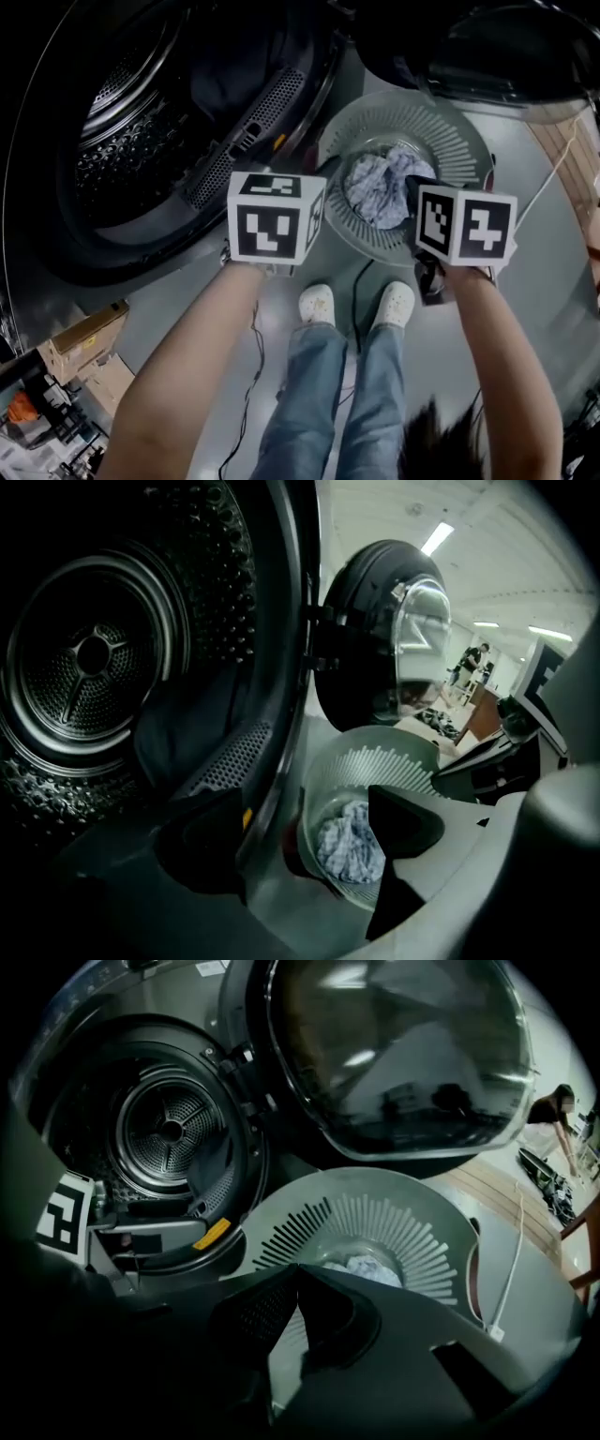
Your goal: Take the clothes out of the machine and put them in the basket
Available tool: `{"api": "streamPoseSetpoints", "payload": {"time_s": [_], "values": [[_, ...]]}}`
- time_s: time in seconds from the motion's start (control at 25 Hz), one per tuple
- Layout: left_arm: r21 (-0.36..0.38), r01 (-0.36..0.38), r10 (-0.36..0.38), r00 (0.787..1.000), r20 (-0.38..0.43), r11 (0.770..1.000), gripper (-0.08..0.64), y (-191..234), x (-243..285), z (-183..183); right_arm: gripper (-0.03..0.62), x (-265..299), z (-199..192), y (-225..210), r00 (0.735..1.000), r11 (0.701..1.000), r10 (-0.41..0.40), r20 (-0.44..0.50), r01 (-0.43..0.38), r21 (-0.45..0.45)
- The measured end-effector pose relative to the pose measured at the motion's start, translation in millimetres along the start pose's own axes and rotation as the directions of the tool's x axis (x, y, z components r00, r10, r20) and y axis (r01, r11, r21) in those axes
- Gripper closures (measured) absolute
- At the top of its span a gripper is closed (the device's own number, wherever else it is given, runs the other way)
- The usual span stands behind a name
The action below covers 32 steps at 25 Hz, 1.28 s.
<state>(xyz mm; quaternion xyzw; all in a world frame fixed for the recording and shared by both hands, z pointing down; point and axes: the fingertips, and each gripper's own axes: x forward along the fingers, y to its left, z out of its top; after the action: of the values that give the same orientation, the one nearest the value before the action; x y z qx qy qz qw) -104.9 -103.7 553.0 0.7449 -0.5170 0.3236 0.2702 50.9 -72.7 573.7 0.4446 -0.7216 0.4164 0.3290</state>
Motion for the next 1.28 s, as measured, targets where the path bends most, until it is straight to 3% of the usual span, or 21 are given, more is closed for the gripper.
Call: {"api": "streamPoseSetpoints", "payload": {"time_s": [0.12, 0.28, 0.48, 0.64, 0.72, 0.96, 1.16, 1.28], "values": [[0.042, -0.092, 0.089, 0.994, 0.070, 0.995, 0.141, 30.4, -2.1, 24.8, 0.591, 7.6, 16.2, 14.0, 1.000, 0.999, 0.020, 0.022, -0.019, -0.037], [0.121, -0.219, 0.204, 0.970, 0.130, 0.968, 0.140, 73.1, -3.5, 51.0, 0.592, 18.9, 34.6, 31.3, 0.998, 0.993, 0.042, 0.046, -0.037, -0.108], [0.187, -0.275, 0.254, 0.959, 0.128, 0.943, 0.140, 109.8, -1.0, 60.5, 0.592, 26.8, 53.8, 45.0, 0.993, 0.986, 0.083, 0.081, -0.070, -0.150], [0.194, -0.372, 0.342, 0.924, 0.171, 0.908, 0.140, 148.1, 5.1, 78.0, 0.592, 36.4, 65.4, 48.5, 0.992, 0.982, 0.098, 0.086, -0.082, -0.172], [0.209, -0.390, 0.352, 0.915, 0.196, 0.897, 0.140, 163.1, 13.6, 90.0, 0.592, 43.0, 66.7, 48.6, 0.992, 0.979, 0.098, 0.082, -0.081, -0.185], [0.177, -0.361, 0.351, 0.933, 0.084, 0.916, 0.118, 190.6, 45.0, 85.9, 0.592, 61.8, 60.0, 46.5, 0.994, 0.977, 0.089, 0.069, -0.073, -0.203], [0.195, -0.388, 0.405, 0.913, -0.053, 0.901, 0.060, 208.2, 54.2, 67.9, 0.592, 72.2, 64.4, 49.0, 0.995, 0.978, 0.067, 0.077, -0.050, -0.204], [0.183, -0.336, 0.359, 0.927, -0.111, 0.924, 0.034, 207.6, 71.5, 58.9, 0.592, 79.8, 73.2, 51.2, 0.995, 0.979, 0.052, 0.081, -0.035, -0.201]]}}
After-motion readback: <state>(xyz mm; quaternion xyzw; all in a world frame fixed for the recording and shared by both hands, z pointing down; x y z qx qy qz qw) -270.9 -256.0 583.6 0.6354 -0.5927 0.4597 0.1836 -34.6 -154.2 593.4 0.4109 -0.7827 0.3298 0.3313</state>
